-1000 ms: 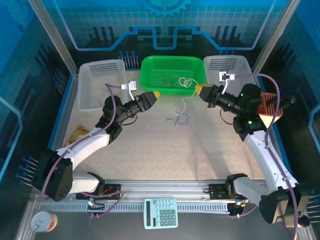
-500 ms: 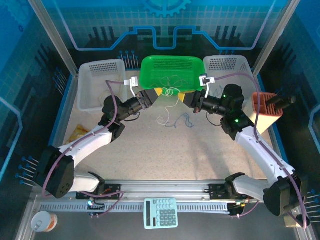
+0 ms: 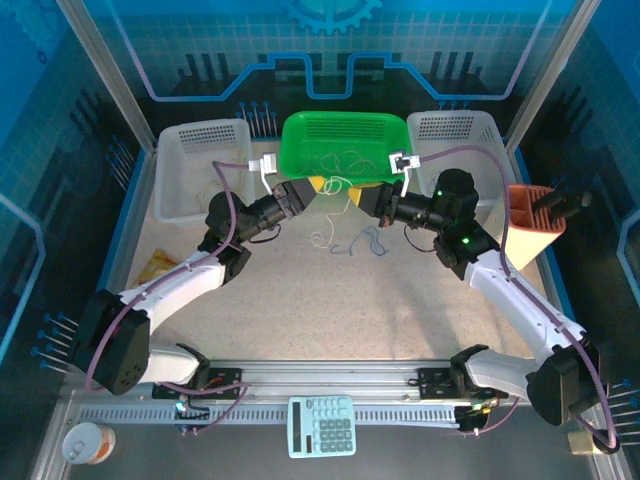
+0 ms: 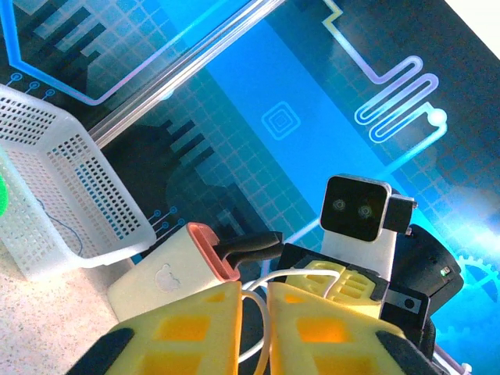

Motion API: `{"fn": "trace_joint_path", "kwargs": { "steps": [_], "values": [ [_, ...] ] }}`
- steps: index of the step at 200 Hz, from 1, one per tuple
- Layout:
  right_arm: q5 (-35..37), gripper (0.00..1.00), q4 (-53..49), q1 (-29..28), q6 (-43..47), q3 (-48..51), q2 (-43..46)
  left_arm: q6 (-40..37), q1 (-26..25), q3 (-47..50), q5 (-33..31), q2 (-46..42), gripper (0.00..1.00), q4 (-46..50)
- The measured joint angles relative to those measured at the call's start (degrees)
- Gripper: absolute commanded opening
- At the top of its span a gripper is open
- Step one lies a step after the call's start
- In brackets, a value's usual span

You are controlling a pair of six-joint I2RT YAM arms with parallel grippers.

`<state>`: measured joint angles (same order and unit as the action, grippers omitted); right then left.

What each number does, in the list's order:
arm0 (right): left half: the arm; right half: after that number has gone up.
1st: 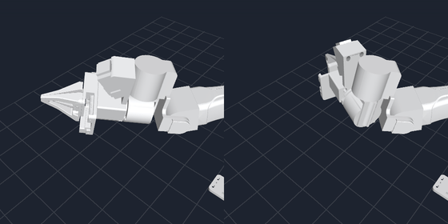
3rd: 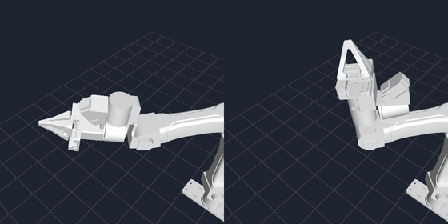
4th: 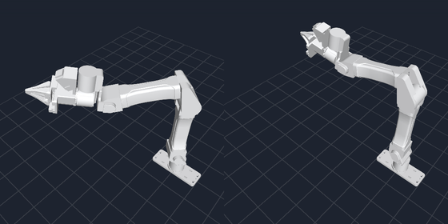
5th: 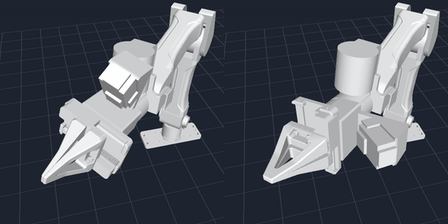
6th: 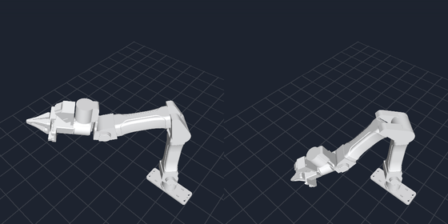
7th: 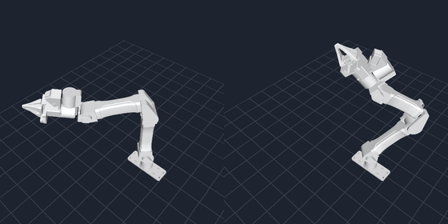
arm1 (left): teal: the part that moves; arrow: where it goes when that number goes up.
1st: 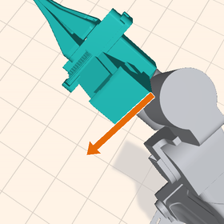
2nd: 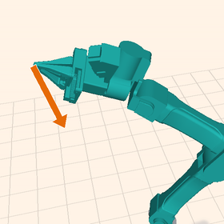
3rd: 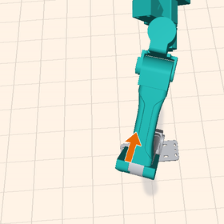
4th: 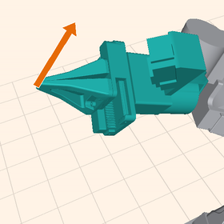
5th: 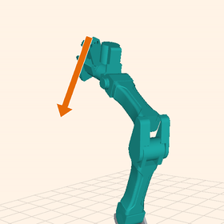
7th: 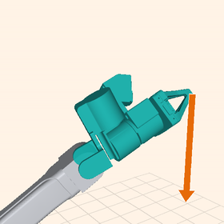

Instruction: Untangle the cables

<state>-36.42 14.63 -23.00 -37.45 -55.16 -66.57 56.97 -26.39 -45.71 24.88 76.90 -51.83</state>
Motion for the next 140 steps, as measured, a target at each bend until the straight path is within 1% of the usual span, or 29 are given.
{"fn": "trace_joint_path", "kwargs": {
  "steps": [20,67,125,140],
  "values": [
    [0.50,0.00,-0.50,0.00,0.52,0.00,0.02,-0.09,0.00,0.24,-0.63,-0.02,0.00,0.02],
    [4.83,0.00,-2.32,0.76,1.92,1.18,1.66,-0.37,0.81,0.81,-1.92,-2.32,0.00,0.96],
    [11.43,0.00,-3.30,8.48,0.22,8.55,5.03,0.74,6.19,2.19,-1.55,-6.27,0.00,0.04],
    [12.63,0.00,-3.67,9.20,-0.07,8.90,5.11,1.25,7.06,2.47,-1.51,-6.49,0.00,-0.11]
  ]
}}
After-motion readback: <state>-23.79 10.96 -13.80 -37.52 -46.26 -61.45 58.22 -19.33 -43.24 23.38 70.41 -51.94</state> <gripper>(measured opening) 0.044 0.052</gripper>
